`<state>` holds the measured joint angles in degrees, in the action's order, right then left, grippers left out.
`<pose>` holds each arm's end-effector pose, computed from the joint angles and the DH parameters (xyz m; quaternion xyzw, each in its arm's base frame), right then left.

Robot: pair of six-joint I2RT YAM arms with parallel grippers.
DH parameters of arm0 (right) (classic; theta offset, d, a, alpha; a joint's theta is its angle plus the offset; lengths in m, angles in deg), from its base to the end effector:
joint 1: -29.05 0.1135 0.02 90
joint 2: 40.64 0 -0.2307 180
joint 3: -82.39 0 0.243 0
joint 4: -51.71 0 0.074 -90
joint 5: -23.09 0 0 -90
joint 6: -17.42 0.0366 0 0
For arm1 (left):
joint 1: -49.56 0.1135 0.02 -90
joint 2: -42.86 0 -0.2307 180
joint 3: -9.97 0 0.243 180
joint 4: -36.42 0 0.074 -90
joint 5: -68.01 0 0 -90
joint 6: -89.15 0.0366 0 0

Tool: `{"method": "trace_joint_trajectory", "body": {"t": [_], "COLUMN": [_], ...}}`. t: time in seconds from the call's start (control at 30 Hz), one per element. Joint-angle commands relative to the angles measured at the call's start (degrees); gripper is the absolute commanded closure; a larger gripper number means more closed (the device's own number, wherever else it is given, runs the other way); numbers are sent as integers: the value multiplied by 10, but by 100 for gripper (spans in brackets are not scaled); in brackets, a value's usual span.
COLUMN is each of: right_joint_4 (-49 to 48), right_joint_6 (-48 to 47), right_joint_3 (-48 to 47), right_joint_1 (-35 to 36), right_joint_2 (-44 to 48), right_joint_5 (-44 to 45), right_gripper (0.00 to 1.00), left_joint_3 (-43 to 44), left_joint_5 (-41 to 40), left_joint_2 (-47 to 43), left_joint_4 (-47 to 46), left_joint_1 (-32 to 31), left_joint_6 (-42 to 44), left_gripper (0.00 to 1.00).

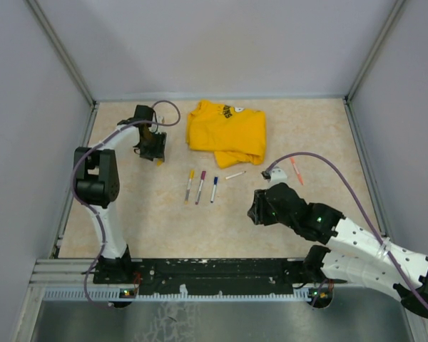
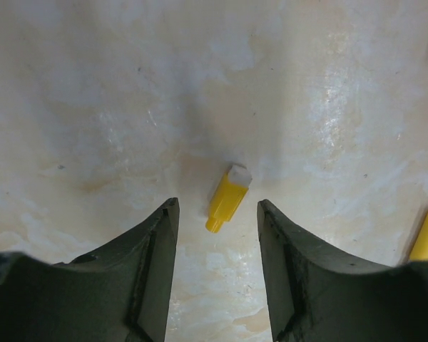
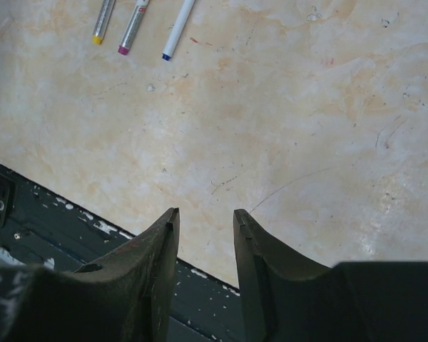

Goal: Insert the pens into the pen caps
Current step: Pick up the pen cap from the center of the board.

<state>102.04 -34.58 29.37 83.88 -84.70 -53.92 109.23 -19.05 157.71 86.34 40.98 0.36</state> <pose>0.1084 0.1396 0.2393 -0.0864 0.9025 0.2253 0.3567 0.3921 -0.0611 0.1569 0.0888 0.9729 -0.0386 0.2100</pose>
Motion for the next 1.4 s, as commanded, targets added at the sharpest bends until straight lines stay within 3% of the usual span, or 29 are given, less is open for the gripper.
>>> {"method": "trace_joint_trajectory", "body": {"t": [0.0,0.23,0.47,0.83,1.0,1.13,1.37], "right_joint_4": [-16,-21,-23,-23,-34,-45,-55], "right_joint_6": [-9,-8,-8,-4,7,29,79], "right_joint_3": [-20,-17,-13,-7,-5,1,33], "right_joint_1": [-4,-4,-4,-4,-4,-4,-4], "right_joint_2": [2,2,7,36,59,84,143], "right_joint_5": [-4,-7,-8,25,62,106,178], "right_gripper": [63,63,63,63,63,64,66], "left_joint_3": [20,11,-6,-39,-96,-131,-173], "left_joint_5": [11,-7,-8,-20,36,30,-22], "left_joint_2": [24,30,13,-101,-193,-246,-279], "left_joint_4": [31,45,39,32,10,2,-34], "left_joint_1": [1,1,1,-11,-22,-81,-263], "left_joint_6": [11,12,-1,-4,-14,-42,-173], "left_gripper": [49,59,79,89,89,89,94]}}
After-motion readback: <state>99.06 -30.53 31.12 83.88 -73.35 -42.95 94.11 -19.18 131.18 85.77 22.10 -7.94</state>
